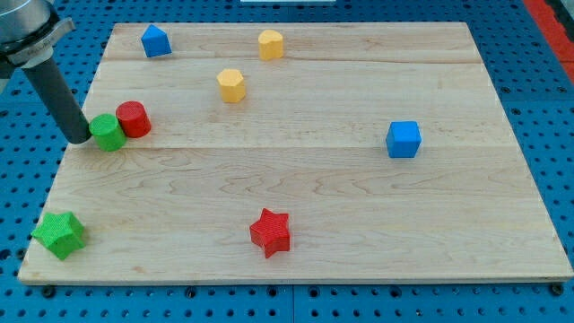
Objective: Separate the green circle and red circle
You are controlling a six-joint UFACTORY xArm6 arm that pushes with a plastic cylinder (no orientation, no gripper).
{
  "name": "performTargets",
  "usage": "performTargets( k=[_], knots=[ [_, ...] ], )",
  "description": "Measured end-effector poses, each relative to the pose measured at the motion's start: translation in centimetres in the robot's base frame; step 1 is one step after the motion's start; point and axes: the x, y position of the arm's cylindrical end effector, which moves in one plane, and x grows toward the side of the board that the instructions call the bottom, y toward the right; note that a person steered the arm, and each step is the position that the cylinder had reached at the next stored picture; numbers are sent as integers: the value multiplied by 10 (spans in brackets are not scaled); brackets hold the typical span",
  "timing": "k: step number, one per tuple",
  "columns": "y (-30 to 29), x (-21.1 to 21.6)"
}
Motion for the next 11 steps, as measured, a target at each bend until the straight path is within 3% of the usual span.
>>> performTargets(
  k=[3, 4, 6, 7, 8, 10, 11],
  knots=[
    [8, 9],
    [7, -9],
    [69, 1],
    [61, 16],
    [116, 23],
    [279, -47],
    [337, -56]
  ],
)
